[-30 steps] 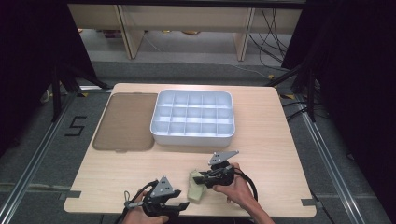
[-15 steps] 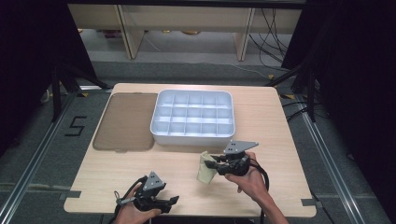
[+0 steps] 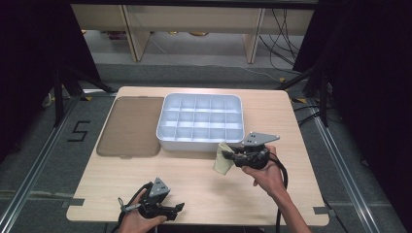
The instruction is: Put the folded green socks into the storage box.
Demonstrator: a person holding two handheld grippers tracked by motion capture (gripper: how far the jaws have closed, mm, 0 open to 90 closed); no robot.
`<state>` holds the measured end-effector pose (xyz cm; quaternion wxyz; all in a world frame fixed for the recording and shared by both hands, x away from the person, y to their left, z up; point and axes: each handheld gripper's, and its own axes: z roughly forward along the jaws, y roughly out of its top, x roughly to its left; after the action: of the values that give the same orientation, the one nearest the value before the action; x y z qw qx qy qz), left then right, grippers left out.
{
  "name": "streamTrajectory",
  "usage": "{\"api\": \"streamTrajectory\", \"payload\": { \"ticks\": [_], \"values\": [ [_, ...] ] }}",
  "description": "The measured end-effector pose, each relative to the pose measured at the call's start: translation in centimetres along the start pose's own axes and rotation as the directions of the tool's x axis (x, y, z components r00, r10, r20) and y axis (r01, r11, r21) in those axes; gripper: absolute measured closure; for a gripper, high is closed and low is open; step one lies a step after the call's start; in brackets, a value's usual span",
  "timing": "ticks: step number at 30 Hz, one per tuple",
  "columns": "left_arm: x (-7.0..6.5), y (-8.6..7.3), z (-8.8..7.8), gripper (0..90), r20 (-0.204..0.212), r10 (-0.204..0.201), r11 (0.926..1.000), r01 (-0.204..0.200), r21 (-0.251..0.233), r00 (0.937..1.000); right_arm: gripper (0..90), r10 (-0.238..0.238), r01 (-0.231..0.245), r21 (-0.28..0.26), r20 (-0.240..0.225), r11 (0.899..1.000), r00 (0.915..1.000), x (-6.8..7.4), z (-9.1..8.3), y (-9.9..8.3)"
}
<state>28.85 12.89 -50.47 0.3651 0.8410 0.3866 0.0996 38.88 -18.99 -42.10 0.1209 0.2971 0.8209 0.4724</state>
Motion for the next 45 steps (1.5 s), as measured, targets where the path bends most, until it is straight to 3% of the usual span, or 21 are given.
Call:
{"api": "streamTrajectory", "payload": {
  "ticks": [1, 4, 7, 8, 10, 11, 12, 13, 16, 18, 20, 21, 22, 23, 27, 28, 36, 37, 38, 44, 45],
  "values": [
    [-0.1, 0.0, 0.1, 27.1, 0.002, -0.013, 0.9999, 0.013, 0.000, 0.9999, 73.8, -0.015, 0.015, -0.002, 0.005, 1.000, 0.9999, -0.4, -0.1, 0.2],
    [-0.2, 0.0, -0.1, 27.1, 0.010, 0.014, 0.9999, -0.014, 0.006, 0.9999, 73.8, -0.005, 0.005, 0.000, 0.057, 1.000, 0.9984, -1.5, -0.6, 1.4],
    [-0.2, 0.0, -0.1, 27.1, 0.011, 0.010, 0.9999, -0.010, 0.005, 0.9999, 73.8, -0.007, 0.007, -0.003, 0.076, 1.000, 0.9971, -1.9, -0.9, 2.1],
    [-0.1, 0.0, -0.1, 27.1, 0.015, 0.008, 0.9999, -0.009, 0.009, 0.9999, 73.8, 0.008, -0.008, 0.004, 0.102, 1.000, 0.9947, -2.3, -1.3, 3.0],
    [-0.1, 0.0, 0.1, 27.1, -0.001, -0.002, 1.0000, 0.002, 0.004, 1.0000, 73.8, -0.011, 0.011, 0.000, 0.110, 1.000, 0.9939, -2.6, -1.3, 3.3],
    [-0.1, 0.0, 0.0, 27.1, 0.000, -0.001, 1.0000, 0.001, 0.002, 1.0000, 73.8, -0.022, 0.024, -0.007, 0.142, 1.000, 0.9896, -3.3, -1.6, 4.2],
    [-0.1, 0.0, 0.0, 27.1, 0.000, -0.001, 1.0000, 0.001, 0.002, 1.0000, 73.8, -0.022, 0.024, -0.007, 0.142, 1.000, 0.9896, -3.3, -1.6, 4.2],
    [-0.1, 0.0, -0.1, 27.1, 0.001, -0.002, 1.0000, 0.002, -0.005, 1.0000, 73.8, 0.006, -0.008, 0.012, 0.154, 1.000, 0.9881, -3.7, -1.7, 4.9],
    [-0.1, 0.1, -0.2, 27.1, 0.008, -0.003, 1.0000, 0.003, 0.003, 1.0000, 73.8, -0.001, -0.001, 0.011, 0.170, 1.000, 0.9854, -4.4, -1.6, 5.5],
    [-0.1, 0.0, 0.0, 27.1, -0.002, -0.027, 0.9996, 0.027, -0.001, 0.9996, 73.8, 0.005, -0.007, 0.012, 0.187, 1.000, 0.9824, -5.0, -1.1, 5.9],
    [-0.2, 0.0, 0.0, 27.0, 0.002, -0.027, 0.9996, 0.027, -0.001, 0.9996, 73.8, -0.003, 0.000, 0.014, 0.209, 1.000, 0.9779, -5.5, -0.7, 6.2],
    [-0.1, 0.0, -0.2, 26.8, 0.010, -0.006, 1.0000, 0.006, 0.001, 0.9999, 73.8, 0.016, -0.021, 0.022, 0.204, 1.000, 0.9789, -5.5, -0.6, 6.2],
    [-0.1, 0.1, -0.2, 26.7, 0.008, 0.005, 1.0000, -0.005, -0.001, 1.0000, 73.8, 0.005, -0.012, 0.030, 0.211, 0.999, 0.9774, -5.9, -0.3, 6.3],
    [-0.1, 0.1, -0.1, 26.2, 0.008, -0.005, 1.0000, 0.005, -0.008, 1.0000, 73.8, 0.026, -0.034, 0.035, 0.222, 0.999, 0.9746, -6.0, 0.0, 6.4],
    [-0.2, 0.1, -0.1, 26.1, 0.007, -0.020, 0.9998, 0.020, -0.001, 0.9998, 73.8, 0.007, -0.016, 0.037, 0.236, 0.999, 0.9717, -6.7, 0.4, 6.5],
    [-0.2, 0.1, -0.2, 26.0, 0.007, -0.016, 0.9999, 0.016, -0.003, 0.9999, 73.8, 0.017, -0.028, 0.047, 0.225, 0.998, 0.9741, -6.8, 0.6, 6.6],
    [-0.3, 0.0, 0.0, 26.0, 0.004, -0.027, 0.9996, 0.027, -0.006, 0.9996, 73.8, 0.029, -0.051, 0.079, 0.263, 0.996, 0.9645, -7.8, 1.4, 6.4],
    [-0.3, 0.0, -0.1, 26.0, 0.013, -0.015, 0.9999, 0.015, 0.004, 0.9998, 73.8, 0.010, -0.033, 0.080, 0.266, 0.996, 0.9639, -8.0, 1.5, 6.3],
    [-0.2, 0.1, -0.2, 26.0, 0.011, -0.011, 0.9999, 0.011, -0.001, 0.9999, 73.7, 0.022, -0.047, 0.086, 0.272, 0.995, 0.9621, -8.2, 1.7, 6.2],
    [-0.3, 0.1, -0.3, 26.0, 0.014, -0.022, 0.9997, 0.023, -0.008, 0.9997, 73.7, -0.002, -0.030, 0.103, 0.295, 0.994, 0.9556, -8.6, 2.6, 5.8],
    [-0.3, 0.1, -0.3, 26.1, 0.012, -0.024, 0.9997, 0.024, -0.010, 0.9996, 73.7, -0.028, -0.009, 0.121, 0.305, 0.993, 0.9519, -8.7, 2.9, 5.7]
  ]
}}
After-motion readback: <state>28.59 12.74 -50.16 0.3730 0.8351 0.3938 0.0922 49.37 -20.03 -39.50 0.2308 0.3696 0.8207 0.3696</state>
